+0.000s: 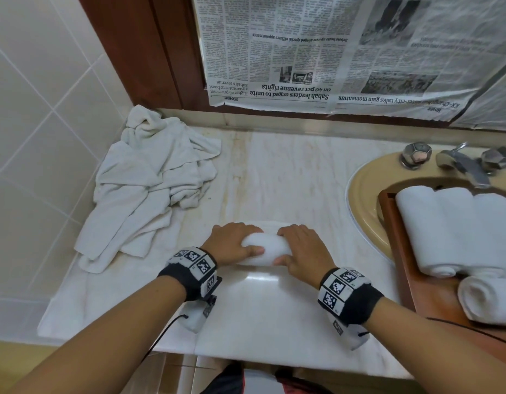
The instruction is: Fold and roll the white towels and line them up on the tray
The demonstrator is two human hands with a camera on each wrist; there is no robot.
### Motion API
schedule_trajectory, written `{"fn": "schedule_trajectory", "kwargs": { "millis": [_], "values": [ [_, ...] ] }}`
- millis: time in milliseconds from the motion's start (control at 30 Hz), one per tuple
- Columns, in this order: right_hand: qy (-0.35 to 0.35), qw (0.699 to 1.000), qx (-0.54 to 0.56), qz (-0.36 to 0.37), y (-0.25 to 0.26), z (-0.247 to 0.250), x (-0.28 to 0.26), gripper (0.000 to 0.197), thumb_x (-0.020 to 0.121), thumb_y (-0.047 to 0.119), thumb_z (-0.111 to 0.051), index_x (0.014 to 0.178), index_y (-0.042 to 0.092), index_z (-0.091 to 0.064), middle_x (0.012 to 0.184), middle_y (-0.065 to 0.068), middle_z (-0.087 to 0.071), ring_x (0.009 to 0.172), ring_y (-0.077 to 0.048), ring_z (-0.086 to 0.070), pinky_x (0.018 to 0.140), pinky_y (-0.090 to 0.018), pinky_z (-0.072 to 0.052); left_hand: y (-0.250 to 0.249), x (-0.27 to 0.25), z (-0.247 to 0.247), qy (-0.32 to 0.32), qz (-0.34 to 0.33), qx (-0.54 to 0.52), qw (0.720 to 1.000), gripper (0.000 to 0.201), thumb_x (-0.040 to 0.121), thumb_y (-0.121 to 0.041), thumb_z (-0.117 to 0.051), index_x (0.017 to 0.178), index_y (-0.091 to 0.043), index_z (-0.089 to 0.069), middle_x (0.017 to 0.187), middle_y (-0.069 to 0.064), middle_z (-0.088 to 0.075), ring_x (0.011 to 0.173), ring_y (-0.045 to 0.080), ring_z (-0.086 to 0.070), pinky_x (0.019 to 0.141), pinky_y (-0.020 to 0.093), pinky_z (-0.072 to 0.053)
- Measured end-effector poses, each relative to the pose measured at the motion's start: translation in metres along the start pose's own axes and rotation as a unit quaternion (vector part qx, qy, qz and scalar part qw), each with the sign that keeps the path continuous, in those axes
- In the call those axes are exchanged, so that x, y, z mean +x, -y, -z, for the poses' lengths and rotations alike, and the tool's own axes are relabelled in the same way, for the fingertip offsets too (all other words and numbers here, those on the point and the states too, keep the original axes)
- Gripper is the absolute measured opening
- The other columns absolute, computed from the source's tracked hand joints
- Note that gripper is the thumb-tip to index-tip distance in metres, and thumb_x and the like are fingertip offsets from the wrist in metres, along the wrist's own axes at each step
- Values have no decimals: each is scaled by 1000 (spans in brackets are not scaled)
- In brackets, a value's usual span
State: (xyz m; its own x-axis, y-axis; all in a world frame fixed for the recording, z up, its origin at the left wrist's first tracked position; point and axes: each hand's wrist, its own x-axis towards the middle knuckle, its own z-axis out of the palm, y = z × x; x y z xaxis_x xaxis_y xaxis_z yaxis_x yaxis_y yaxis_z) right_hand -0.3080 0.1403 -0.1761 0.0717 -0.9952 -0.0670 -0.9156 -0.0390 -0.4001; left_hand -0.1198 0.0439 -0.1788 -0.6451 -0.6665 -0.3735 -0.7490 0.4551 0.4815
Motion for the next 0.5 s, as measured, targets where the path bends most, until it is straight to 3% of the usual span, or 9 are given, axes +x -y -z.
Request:
{"fn": "schedule_trajectory", "kwargs": {
  "millis": [67,133,233,333,367,433,500],
  "values": [
    [30,999,14,-23,-1,8,4,54,84,38,-70,129,14,-52,124,-2,-55,116,-23,-47,97,-28,-29,-2,3,4,26,32,-39,998,70,72,-68,-39,134,-38,-51,133,-5,-56,123,18,-48,101,39,-34],
    [63,995,47,-57,1,17,14,52,86,37,-68,131,17,-52,129,-2,-56,119,-22,-47,99,-28,-33,-7,8,8,19,48,23,998,61,82,-67,-38,135,-39,-49,132,-3,-54,125,20,-44,100,40,-32],
    [111,983,94,-112,-2,28,39,42,87,34,-66,124,17,-60,124,-5,-60,116,-24,-52,94,-30,-39,-15,10,1,-75,47,124,988,41,100,-51,-31,136,-40,-48,137,-4,-46,127,19,-39,99,41,-28],
    [136,983,-3,-122,1,29,58,33,92,35,-54,120,19,-62,119,-5,-58,119,-24,-45,95,-36,-36,-17,11,-9,-132,63,94,985,47,101,-44,-17,130,-36,-53,128,-4,-53,120,21,-49,93,39,-36],
    [115,987,-53,-103,5,27,59,31,95,31,-47,118,17,-63,117,-4,-58,117,-25,-43,94,-39,-34,-16,15,-9,-141,63,102,983,53,99,-43,-12,125,-33,-56,119,-3,-57,111,22,-54,85,37,-39],
    [9,993,-114,-36,14,13,52,35,95,27,-37,104,10,-65,103,-6,-62,103,-29,-51,85,-41,-38,-14,26,-6,-140,77,128,979,55,98,-40,-10,117,-27,-60,104,0,-60,95,24,-59,72,33,-40],
    [-44,992,-118,4,17,2,41,46,88,43,-34,101,11,-65,97,-4,-63,91,-27,-56,79,-41,-41,-12,35,-4,-133,94,132,978,47,102,-36,-17,117,-25,-61,102,2,-60,92,25,-58,69,32,-37]
  ]
}}
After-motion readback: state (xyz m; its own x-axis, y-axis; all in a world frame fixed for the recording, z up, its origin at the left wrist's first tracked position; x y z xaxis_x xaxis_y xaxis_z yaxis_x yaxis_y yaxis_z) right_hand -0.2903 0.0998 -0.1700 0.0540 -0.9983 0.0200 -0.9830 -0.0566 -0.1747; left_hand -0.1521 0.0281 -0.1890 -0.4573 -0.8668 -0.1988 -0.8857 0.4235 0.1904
